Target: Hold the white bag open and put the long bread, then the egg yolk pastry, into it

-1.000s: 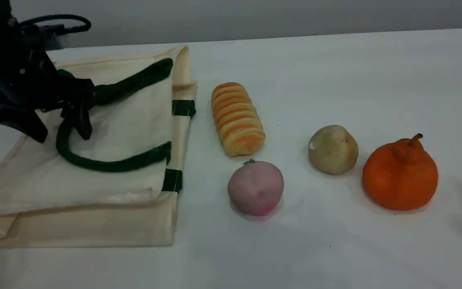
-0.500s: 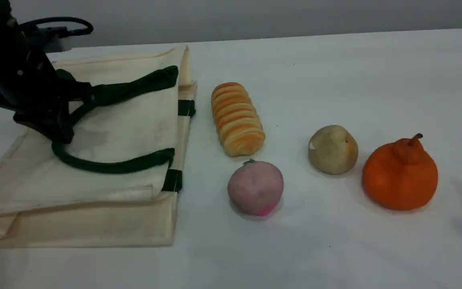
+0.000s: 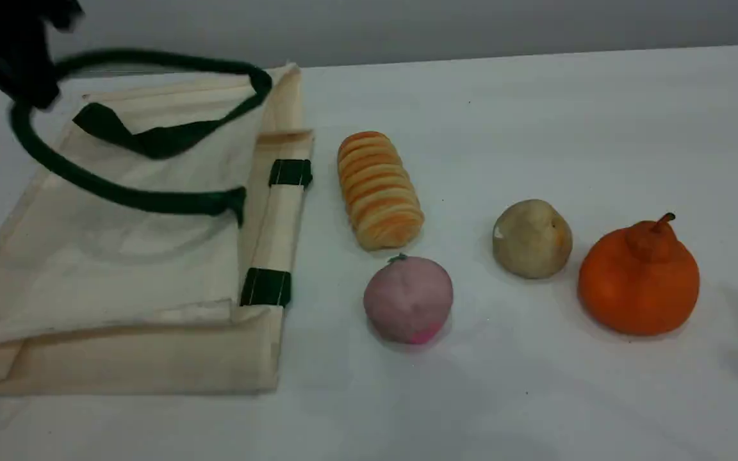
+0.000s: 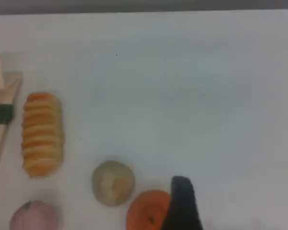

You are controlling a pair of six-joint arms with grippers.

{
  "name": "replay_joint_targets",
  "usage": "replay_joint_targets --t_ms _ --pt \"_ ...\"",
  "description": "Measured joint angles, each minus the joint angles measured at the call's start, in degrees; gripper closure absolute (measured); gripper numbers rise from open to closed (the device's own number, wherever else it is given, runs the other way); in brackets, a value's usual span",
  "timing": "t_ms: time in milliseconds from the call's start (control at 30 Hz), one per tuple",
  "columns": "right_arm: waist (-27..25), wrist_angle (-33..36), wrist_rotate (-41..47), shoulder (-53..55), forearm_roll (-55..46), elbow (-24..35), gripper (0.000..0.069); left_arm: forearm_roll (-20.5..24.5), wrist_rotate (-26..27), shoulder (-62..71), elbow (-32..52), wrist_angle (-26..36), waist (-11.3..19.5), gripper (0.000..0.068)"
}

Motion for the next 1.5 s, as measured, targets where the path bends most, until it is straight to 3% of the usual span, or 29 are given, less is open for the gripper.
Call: replay_joint_targets --t_ms 167,533,700,1200,1500 --pt "0.0 -0.6 0.0 0.0 0.2 0.0 0.0194 -3.0 2.9 -7.8 0.0 5.5 0.0 0.0596" --pt "0.0 2.2 -1.5 3.1 3.3 0.0 0.0194 -16.6 20.4 -16.7 -0.9 17.5 0.0 0.0596" --pt "0.0 2.6 -4.8 6.6 6.5 0.0 0.0194 -16.1 21.3 -19.1 -3.7 20.4 0.0 0.0596" --pt "0.4 1.8 -21.9 17.0 19.6 0.0 0.0194 -13.8 22.4 -19.4 -13.0 20.1 0.0 0.0596" --pt "10.0 -5.5 -27.3 26.3 21.4 0.0 0.0194 -11.9 22.7 -19.4 -13.2 19.9 0.0 0.0596"
